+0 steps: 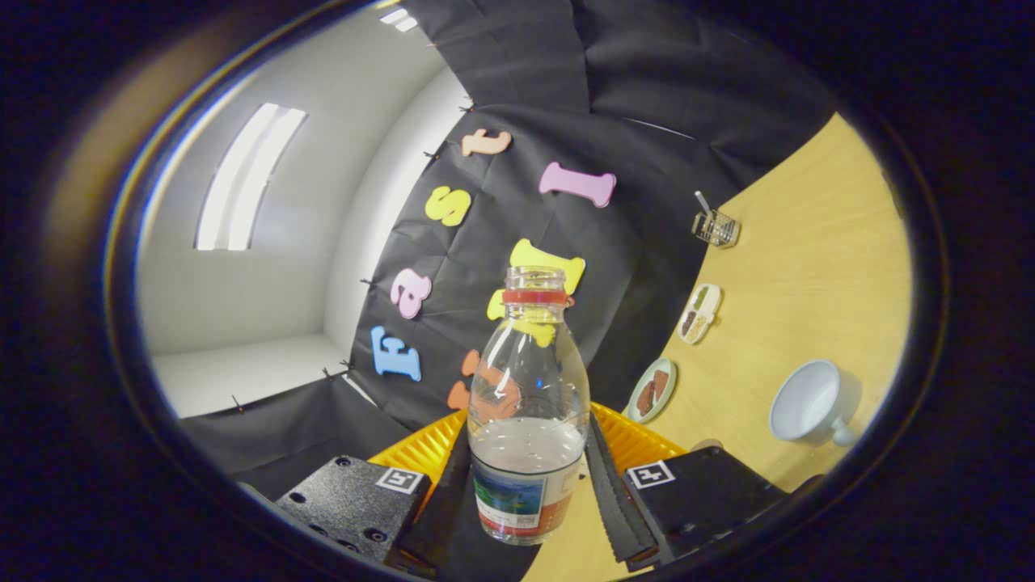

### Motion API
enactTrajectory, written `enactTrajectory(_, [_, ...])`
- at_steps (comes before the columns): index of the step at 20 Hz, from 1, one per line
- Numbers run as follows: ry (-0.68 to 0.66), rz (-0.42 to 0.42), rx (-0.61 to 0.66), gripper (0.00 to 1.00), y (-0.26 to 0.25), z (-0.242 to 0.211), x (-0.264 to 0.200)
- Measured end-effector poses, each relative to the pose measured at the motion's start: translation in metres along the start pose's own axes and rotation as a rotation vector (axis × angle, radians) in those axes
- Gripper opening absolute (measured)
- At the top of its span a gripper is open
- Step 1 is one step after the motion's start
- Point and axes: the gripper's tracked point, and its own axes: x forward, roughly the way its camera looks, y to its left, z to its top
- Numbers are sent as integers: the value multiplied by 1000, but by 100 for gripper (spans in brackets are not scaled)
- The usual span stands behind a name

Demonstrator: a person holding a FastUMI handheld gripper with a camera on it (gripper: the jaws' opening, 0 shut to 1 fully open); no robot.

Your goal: Take the bottle from table, then pour the juice into the cup, finally place the bottle on the coaster

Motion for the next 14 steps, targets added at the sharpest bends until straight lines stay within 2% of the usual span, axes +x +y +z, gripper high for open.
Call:
enactTrajectory(4, [0,15,-216,77,1,-11,16])
enactTrajectory(9, [55,-41,-522,77,-19,-45,50])
enactTrajectory(11, [86,-90,-646,77,-36,-60,65])
enactTrajectory(14, [100,-132,-788,77,-52,-75,84])
